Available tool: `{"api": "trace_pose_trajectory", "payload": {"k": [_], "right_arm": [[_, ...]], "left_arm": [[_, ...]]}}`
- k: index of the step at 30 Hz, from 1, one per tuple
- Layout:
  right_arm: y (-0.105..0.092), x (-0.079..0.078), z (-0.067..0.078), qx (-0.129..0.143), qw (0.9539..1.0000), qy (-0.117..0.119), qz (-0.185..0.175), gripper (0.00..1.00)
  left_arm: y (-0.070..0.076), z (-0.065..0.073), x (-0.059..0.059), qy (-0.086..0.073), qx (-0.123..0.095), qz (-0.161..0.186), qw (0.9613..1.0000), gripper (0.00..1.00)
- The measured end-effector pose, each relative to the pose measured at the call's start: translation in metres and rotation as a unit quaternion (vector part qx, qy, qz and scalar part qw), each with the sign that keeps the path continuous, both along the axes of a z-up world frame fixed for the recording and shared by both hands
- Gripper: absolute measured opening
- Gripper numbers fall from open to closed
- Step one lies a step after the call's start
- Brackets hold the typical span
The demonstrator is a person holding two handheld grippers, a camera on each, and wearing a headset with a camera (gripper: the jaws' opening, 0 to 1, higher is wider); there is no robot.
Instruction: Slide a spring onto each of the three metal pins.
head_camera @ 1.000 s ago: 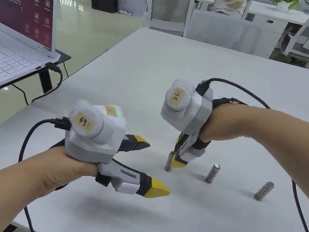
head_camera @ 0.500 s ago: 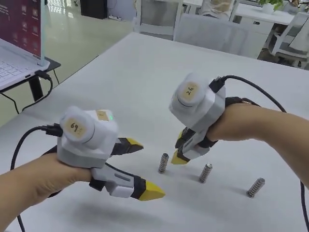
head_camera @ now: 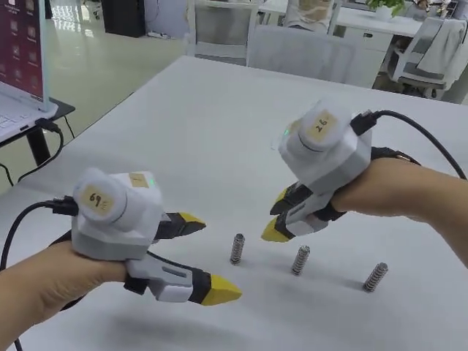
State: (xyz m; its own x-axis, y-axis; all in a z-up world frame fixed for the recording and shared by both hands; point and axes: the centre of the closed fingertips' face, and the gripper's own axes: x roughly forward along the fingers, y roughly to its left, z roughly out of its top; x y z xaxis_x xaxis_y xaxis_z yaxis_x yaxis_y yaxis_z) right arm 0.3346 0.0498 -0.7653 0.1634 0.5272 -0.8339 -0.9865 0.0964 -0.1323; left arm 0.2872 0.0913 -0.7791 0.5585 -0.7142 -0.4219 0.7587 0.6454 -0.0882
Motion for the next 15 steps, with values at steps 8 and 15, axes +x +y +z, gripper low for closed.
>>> {"api": "trace_pose_trajectory", "payload": {"k": [8, 15], "right_arm": [[-0.023, -0.004, 0.009, 0.036, 0.9986, -0.008, -0.037, 0.26], [-0.045, -0.003, 0.012, 0.066, 0.9956, -0.006, -0.067, 0.28]], "left_arm": [[0.001, 0.004, 0.001, -0.003, -0.004, 0.004, 1.0000, 0.70], [-0.001, 0.005, 0.001, -0.004, -0.005, 0.003, 1.0000, 0.70]]}}
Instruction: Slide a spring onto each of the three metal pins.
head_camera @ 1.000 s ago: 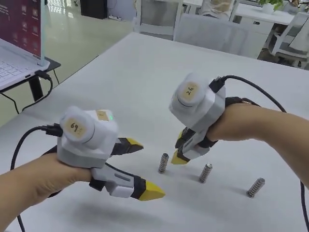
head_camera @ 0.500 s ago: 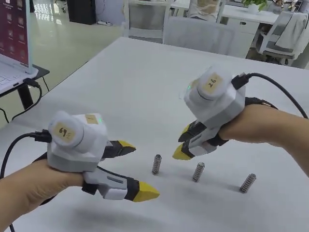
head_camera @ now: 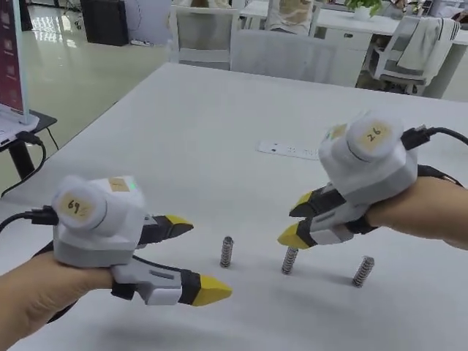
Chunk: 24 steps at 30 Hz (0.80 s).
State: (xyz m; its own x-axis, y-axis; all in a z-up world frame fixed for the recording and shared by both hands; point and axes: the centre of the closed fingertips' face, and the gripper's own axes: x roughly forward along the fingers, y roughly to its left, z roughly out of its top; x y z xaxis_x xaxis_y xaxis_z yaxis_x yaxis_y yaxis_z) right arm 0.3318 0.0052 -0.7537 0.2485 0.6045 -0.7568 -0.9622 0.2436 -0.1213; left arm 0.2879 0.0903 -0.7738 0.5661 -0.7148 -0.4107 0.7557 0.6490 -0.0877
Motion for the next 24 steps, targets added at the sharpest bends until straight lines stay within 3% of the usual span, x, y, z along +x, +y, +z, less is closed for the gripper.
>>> {"api": "trace_pose_trajectory", "payload": {"k": [9, 24], "right_arm": [[-0.014, -0.002, 0.009, 0.045, 0.9986, -0.009, -0.025, 0.32], [-0.041, -0.011, 0.022, 0.111, 0.9914, -0.039, -0.056, 0.39]], "left_arm": [[0.001, 0.001, 0.001, 0.000, -0.003, 0.003, 1.0000, 0.70], [-0.001, 0.002, 0.001, 0.000, -0.008, 0.002, 1.0000, 0.71]]}}
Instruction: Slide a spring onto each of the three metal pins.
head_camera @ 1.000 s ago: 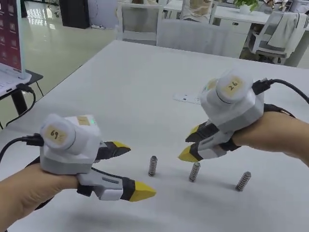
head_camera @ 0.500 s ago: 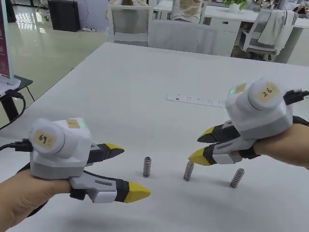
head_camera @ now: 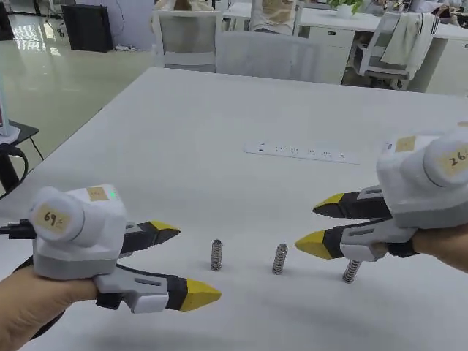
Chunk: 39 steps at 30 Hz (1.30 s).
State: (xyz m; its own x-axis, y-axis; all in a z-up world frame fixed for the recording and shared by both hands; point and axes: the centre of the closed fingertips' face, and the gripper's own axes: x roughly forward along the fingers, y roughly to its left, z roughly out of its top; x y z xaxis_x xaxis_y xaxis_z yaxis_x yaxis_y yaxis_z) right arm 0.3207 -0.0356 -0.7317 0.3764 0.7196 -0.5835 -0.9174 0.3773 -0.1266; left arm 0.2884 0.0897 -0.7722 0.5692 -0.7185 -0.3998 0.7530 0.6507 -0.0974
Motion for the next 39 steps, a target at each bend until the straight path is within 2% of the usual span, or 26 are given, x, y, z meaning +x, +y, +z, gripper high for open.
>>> {"api": "trace_pose_trajectory", "payload": {"k": [5, 19, 25, 30, 39], "right_arm": [[-0.011, -0.002, 0.001, 0.012, 0.9998, 0.000, -0.015, 0.46], [-0.053, -0.001, -0.004, 0.040, 0.9968, -0.004, -0.068, 0.50], [-0.066, -0.004, -0.013, 0.051, 0.9952, 0.000, -0.084, 0.53], [-0.079, -0.007, -0.025, 0.049, 0.9935, 0.015, -0.101, 0.54], [-0.091, -0.012, -0.038, 0.056, 0.9913, 0.028, -0.116, 0.55]], "left_arm": [[-0.001, -0.001, -0.001, 0.000, -0.001, -0.002, 1.0000, 0.72], [0.000, 0.000, -0.002, 0.002, -0.007, 0.001, 1.0000, 0.72], [0.001, -0.003, -0.003, 0.005, -0.005, 0.002, 1.0000, 0.72], [0.002, -0.002, -0.003, 0.005, -0.006, 0.005, 1.0000, 0.72], [0.002, -0.003, -0.003, 0.008, -0.006, 0.006, 0.9999, 0.73]]}}
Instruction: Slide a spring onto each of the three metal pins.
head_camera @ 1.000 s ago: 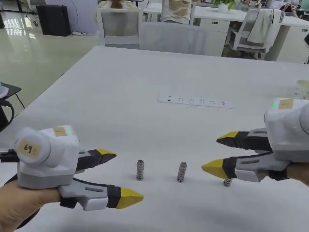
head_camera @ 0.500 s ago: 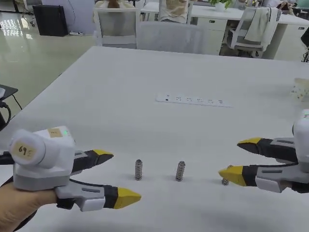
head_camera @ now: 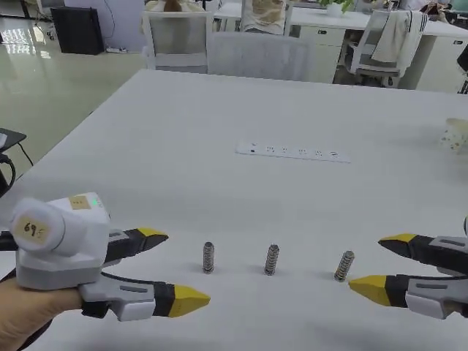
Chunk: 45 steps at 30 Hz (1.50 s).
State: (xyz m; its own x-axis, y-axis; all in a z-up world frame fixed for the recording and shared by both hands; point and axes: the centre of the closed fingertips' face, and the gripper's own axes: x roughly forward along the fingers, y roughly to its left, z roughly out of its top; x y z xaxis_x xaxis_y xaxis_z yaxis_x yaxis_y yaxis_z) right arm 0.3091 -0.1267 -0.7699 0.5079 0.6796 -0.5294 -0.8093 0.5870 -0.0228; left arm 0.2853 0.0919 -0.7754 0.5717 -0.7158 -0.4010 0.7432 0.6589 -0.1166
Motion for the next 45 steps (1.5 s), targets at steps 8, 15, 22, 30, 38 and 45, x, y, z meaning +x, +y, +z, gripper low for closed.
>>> {"api": "trace_pose_trajectory", "payload": {"k": [8, 15, 22, 30, 38, 45], "right_arm": [[-0.004, -0.003, -0.012, 0.002, 1.0000, 0.006, -0.003, 0.58], [-0.005, -0.003, -0.019, -0.001, 0.9999, 0.009, -0.004, 0.60], [-0.005, -0.001, -0.017, 0.005, 0.9999, 0.007, -0.006, 0.63], [-0.005, -0.002, -0.018, 0.005, 0.9999, 0.009, -0.006, 0.65], [-0.002, -0.001, -0.017, 0.010, 0.9999, 0.009, -0.008, 0.66], [0.001, -0.001, -0.018, 0.012, 0.9999, 0.011, -0.006, 0.67]], "left_arm": [[0.000, -0.003, -0.001, 0.004, 0.001, -0.001, 1.0000, 0.73], [0.002, -0.004, 0.001, 0.006, 0.001, 0.002, 1.0000, 0.73], [0.002, -0.006, 0.001, 0.008, 0.003, 0.001, 1.0000, 0.74], [0.002, -0.007, 0.001, 0.009, 0.003, 0.000, 1.0000, 0.74], [0.002, -0.007, 0.000, 0.009, 0.004, 0.000, 1.0000, 0.74], [0.002, -0.007, 0.000, 0.009, 0.004, 0.000, 0.9999, 0.74]]}}
